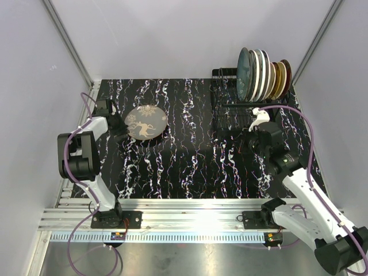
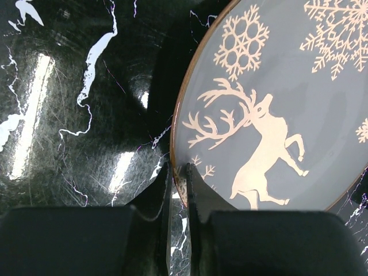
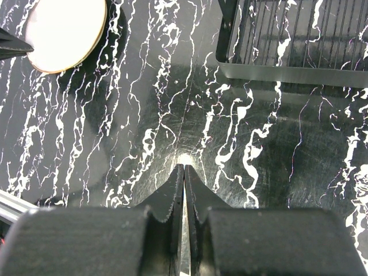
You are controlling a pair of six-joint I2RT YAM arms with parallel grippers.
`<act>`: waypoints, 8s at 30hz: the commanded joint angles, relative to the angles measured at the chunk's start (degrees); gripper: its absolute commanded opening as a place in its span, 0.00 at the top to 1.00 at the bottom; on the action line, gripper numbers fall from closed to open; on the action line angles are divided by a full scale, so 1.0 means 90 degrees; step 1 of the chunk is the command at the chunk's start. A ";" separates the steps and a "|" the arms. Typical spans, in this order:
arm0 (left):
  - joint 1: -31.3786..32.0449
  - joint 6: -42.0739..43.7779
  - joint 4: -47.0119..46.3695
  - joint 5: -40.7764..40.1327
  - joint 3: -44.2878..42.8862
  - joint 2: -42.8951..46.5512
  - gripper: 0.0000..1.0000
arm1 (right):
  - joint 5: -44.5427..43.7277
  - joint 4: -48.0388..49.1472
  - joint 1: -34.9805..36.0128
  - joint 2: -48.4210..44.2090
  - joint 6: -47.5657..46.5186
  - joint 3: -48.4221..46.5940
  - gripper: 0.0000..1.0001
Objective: Load the plates into the dish rack
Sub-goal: Grab a plate with the left arm, then pass the plate from the left arm to the right, then insert the plate into the dish rack
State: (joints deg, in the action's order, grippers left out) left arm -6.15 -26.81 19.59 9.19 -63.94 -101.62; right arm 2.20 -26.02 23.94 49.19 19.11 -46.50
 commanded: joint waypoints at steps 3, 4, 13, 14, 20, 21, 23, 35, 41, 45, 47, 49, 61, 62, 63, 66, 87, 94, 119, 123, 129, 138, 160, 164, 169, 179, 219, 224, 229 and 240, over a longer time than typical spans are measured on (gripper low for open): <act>0.0049 0.0313 0.0118 -0.0113 -0.0151 0.0315 1.00 | 0.0019 0.0176 -0.0014 0.0052 -0.0083 -0.0244 0.93; 0.0049 0.0293 0.0118 -0.0113 -0.0141 0.0373 1.00 | 0.0029 0.0176 -0.0014 0.0042 -0.0083 -0.0243 0.93; 0.0049 0.0186 0.0040 0.0102 0.0015 0.0851 1.00 | 0.0166 0.0176 -0.0014 0.0159 -0.0093 -0.0234 0.93; 0.0049 0.0176 0.0040 0.0112 0.0034 0.0881 1.00 | 0.0185 0.0176 -0.0024 0.0179 -0.0093 -0.0234 0.93; 0.0049 0.0147 0.0157 -0.0025 0.0317 0.1193 1.00 | 0.0283 0.0186 -0.0014 0.0170 -0.0083 -0.0234 0.92; 0.0039 0.0137 0.0176 -0.0044 0.0366 0.1242 1.00 | 0.0322 0.0196 -0.0014 0.0160 -0.0073 -0.0224 0.92; 0.0049 0.0088 0.0235 -0.0122 0.0502 0.1379 1.00 | 0.0429 0.0206 -0.0014 0.0150 -0.0063 -0.0214 0.92; 0.0039 -0.0713 -0.0195 0.0278 0.1469 0.2034 1.00 | 0.0742 0.0255 -0.0014 -0.0006 -0.0005 -0.0175 0.91; 0.0039 -0.0732 0.0069 0.0092 0.1509 0.2072 1.00 | 0.0811 0.0274 -0.0014 -0.0075 0.0034 -0.0136 0.91; 0.0039 -0.0762 0.0215 -0.0103 0.1538 0.2462 1.00 | 0.0840 0.0284 -0.0014 -0.0085 0.0015 -0.0126 0.88; 0.0039 -0.0771 0.0245 -0.0142 0.1538 0.2600 1.00 | 0.0947 0.0323 -0.0014 -0.0055 0.0015 -0.0117 0.78; 0.0039 -0.0752 0.0293 -0.0123 0.1529 0.2775 1.00 | 0.1141 0.0352 -0.0014 0.0023 0.0093 -0.0097 0.68; 0.0029 -0.0713 0.0186 0.0326 0.1343 0.3264 1.00 | 0.0734 0.2350 0.1079 0.0208 0.2091 0.0996 0.60; 0.0029 -0.0693 0.0147 0.0442 0.1333 0.3274 1.00 | 0.0723 0.2615 0.1118 0.0286 0.2346 0.1219 0.60; 0.0029 -0.0693 0.0089 0.0492 0.1314 0.3303 1.00 | 0.0703 0.3149 0.1157 0.0335 0.2591 0.1318 0.59; 0.0029 -0.0703 -0.0028 0.0483 0.1294 0.3381 1.00 | 0.0499 0.3729 0.1255 0.0511 0.3383 0.1582 0.57; 0.0029 -0.1064 -0.0439 0.1019 0.1265 0.3333 1.00 | 0.0156 0.6640 0.1675 0.3498 0.6889 0.1495 0.33; 0.0029 -0.1191 -0.0536 0.1254 0.1460 0.3372 1.00 | 0.0196 0.7685 0.1968 0.5059 0.7807 0.1173 0.33; 0.0029 -0.1133 -0.0820 0.1547 0.1753 0.3508 1.00 | 0.0596 0.7979 0.2437 0.8157 0.8550 -0.1679 0.36; 0.0029 -0.1172 -0.0869 0.1615 0.1802 0.3547 1.00 | 0.0586 0.7891 0.2515 0.8245 0.8550 -0.1786 0.36; 0.0039 -0.1172 -0.0888 0.1644 0.1792 0.3567 1.00 | 0.0498 0.7891 0.2554 0.8109 0.8472 -0.1533 0.37; 0.0039 -0.1201 -0.1210 0.2055 0.1949 0.3557 1.00 | 0.0088 0.8681 0.2554 0.8625 0.9057 -0.1844 0.48; 0.0078 -0.0918 -0.0996 0.1918 0.1851 0.3577 0.67 | 0.0029 0.8877 0.2515 0.8333 0.9292 -0.2548 1.00; 0.0088 -0.0889 -0.0957 0.1860 0.1841 0.3577 0.54 | 0.0107 0.8985 0.2515 0.8100 0.9312 -0.2480 1.00; 0.0088 -0.0801 -0.0839 0.1772 0.1773 0.3538 0.44 | 0.0127 0.9161 0.2515 0.7748 0.9312 -0.2148 1.00; 0.0088 -0.0615 -0.0596 0.1469 0.1665 0.3547 0.40 | 0.0390 0.8995 0.2603 0.6977 0.8961 -0.1738 1.00; -0.0312 -0.0137 -0.0243 0.2016 0.1275 0.3781 0.01 | -0.1630 0.1330 0.2935 0.2591 0.1894 -0.2759 1.00; -0.0235 -0.0108 -0.0263 0.1870 0.1324 0.4026 0.01 | -0.2313 0.0442 0.2838 0.2737 0.0749 -0.4206 1.00; 0.0116 0.0370 0.0195 0.1734 0.0982 0.4211 0.01 | -0.2705 -0.0087 0.2321 0.3088 -0.0073 -0.5504 1.00; 0.0840 0.0762 0.0528 0.0649 0.0826 0.4768 0.01 | -0.3807 -0.0459 0.1451 0.3938 -0.1839 -0.7712 1.00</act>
State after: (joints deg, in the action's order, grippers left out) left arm 0.34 -21.98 24.32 17.50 -54.04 -59.55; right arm -26.00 -36.64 36.86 84.27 9.02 -107.92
